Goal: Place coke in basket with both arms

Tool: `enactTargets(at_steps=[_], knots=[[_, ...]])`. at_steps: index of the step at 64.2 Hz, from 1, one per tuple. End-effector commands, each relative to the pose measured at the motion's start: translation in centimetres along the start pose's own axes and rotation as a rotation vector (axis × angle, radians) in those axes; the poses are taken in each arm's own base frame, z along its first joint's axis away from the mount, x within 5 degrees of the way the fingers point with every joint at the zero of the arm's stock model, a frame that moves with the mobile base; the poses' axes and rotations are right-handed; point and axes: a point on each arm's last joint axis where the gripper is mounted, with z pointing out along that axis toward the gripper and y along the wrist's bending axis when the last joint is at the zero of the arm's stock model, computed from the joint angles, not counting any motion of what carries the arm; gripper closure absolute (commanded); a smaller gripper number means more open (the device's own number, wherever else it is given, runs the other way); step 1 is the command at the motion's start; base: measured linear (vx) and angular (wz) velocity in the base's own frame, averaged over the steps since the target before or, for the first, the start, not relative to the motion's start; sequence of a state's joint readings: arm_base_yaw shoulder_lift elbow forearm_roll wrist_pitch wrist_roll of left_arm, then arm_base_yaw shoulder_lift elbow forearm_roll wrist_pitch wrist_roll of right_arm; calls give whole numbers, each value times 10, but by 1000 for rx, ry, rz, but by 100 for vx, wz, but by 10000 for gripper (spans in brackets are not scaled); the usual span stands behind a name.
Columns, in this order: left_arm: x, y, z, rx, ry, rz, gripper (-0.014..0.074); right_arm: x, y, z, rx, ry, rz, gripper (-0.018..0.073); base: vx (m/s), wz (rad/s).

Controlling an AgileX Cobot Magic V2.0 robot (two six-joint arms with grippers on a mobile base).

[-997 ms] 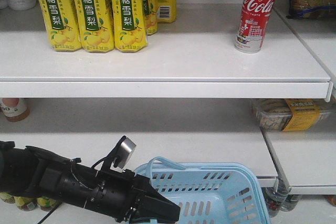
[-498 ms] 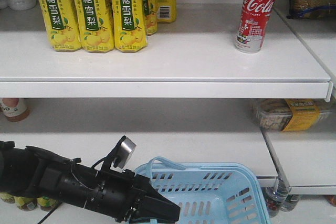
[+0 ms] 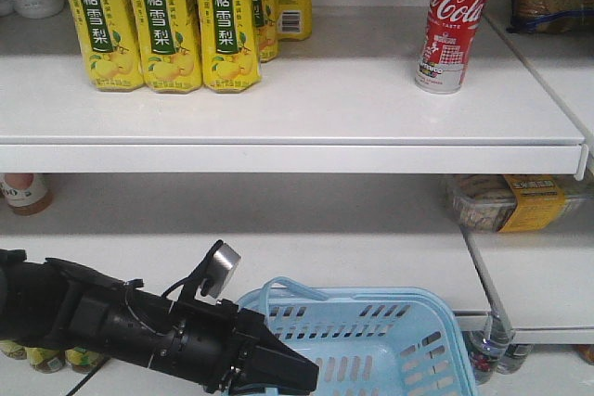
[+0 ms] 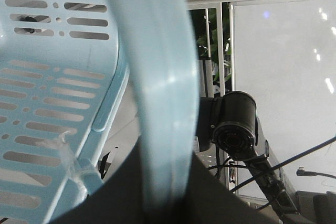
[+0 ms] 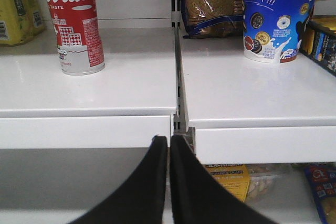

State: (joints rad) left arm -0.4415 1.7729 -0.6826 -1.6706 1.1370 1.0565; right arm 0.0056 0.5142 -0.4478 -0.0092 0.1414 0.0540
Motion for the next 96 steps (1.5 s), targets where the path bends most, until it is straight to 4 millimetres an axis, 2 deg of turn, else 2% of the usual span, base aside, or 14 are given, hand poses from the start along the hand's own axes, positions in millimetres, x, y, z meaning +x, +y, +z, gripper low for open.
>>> enactTargets(at_steps=[1, 35, 42, 66, 82, 96], knots=[[-6, -26, -6, 135, -53, 38, 603, -18, 1, -1, -3, -109, -4, 492, 0, 0], [-6, -26, -6, 135, -53, 38, 603, -20, 1, -1, -4, -124, -11, 95, 0, 0], [-6, -26, -6, 135, -53, 38, 603, -20, 1, -1, -4, -125, -11, 45, 0, 0], [-6, -26, -6, 135, -53, 38, 603, -25, 1, -2, -9, -163, 25, 32, 0, 0], [-6, -26, -6, 135, -53, 38, 603, -61, 3, -4, -12, -249, 12, 60, 0, 0], [-6, -26, -6, 135, -53, 38, 603, -95, 5, 13, -21, -261, 8, 66, 0, 0]])
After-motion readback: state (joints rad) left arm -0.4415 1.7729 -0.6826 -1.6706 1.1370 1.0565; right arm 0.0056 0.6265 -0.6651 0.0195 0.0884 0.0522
